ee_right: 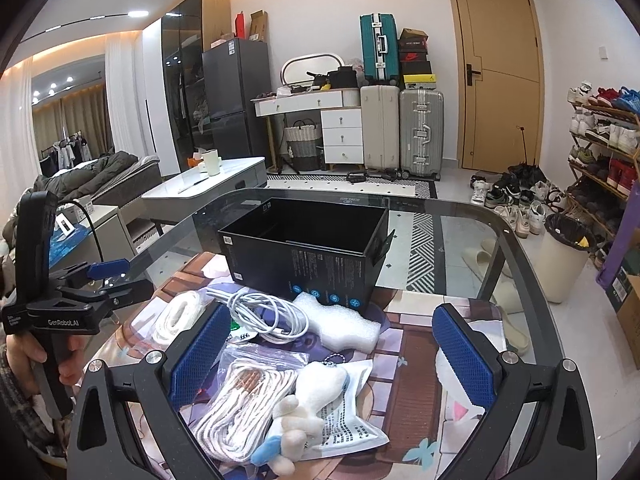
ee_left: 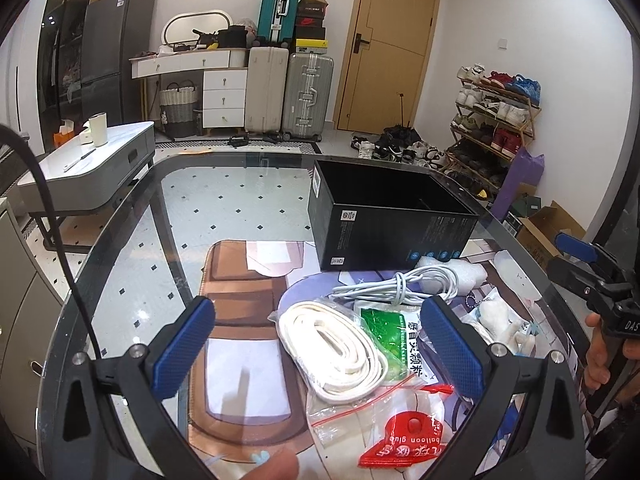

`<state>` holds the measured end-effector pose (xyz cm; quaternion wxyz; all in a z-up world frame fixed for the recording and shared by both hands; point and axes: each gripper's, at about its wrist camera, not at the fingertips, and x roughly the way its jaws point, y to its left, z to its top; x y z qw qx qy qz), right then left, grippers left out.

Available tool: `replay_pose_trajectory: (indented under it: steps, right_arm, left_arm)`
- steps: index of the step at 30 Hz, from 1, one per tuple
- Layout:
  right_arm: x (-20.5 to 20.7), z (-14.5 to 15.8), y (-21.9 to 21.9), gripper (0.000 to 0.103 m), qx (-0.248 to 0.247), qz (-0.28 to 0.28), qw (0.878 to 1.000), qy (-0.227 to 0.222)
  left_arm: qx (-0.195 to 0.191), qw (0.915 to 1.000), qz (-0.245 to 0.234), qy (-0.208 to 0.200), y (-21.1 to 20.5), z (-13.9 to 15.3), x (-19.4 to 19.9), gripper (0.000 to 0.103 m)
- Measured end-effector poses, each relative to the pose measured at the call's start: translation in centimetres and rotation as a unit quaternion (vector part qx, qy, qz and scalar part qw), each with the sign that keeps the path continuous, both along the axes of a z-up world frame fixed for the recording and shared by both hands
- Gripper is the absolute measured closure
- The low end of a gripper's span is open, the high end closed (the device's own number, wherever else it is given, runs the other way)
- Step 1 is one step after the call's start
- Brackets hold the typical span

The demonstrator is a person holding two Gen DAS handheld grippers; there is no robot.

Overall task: Organize soft objects
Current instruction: 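Lower the left gripper onto the bagged white rope while the right gripper lowers onto the white cable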

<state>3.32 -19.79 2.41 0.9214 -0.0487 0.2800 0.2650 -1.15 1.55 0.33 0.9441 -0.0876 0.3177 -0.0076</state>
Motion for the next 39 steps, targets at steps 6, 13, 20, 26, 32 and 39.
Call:
replay_pose_trajectory:
  steps: [6, 13, 20, 26, 32, 39]
  right_arm:
    - [0.2, 0.7, 1.4, 0.0, -0.012, 0.039, 0.999, 0.018]
    - [1.0, 1.2, 3.2, 0.0, -0.037, 0.084, 0.995, 0.036]
    - [2.6, 1.4, 5.1, 0.001, -0.066, 0.13, 0.987, 0.067]
    - [3.8, 1.5, 6.8, 0.001, -0.092, 0.167, 0.979, 0.074]
    - [5.1, 0.6, 9.0, 0.004, -0.136, 0.206, 0.966, 0.083]
    - [6.5, -0.3, 10.8, 0.006, -0.171, 0.238, 0.951, 0.098]
  left_arm:
    - [0.003, 0.999, -0.013, 0.042, -0.4, -0.5, 0.8, 0.0]
    - [-0.008, 0.9948, -0.025, 0.098, -0.7, -1.6, 2.2, 0.0]
    - [-0.024, 0.9879, -0.021, 0.152, -0.6, -2.4, 3.7, 0.001]
    - [-0.029, 0.982, 0.0, 0.187, -0.8, -3.0, 4.4, 0.002]
    - [-0.021, 0.976, 0.022, 0.216, -0.5, -3.5, 4.9, 0.002]
    - [-0.029, 0.969, 0.041, 0.242, -0.4, -4.3, 5.5, 0.002]
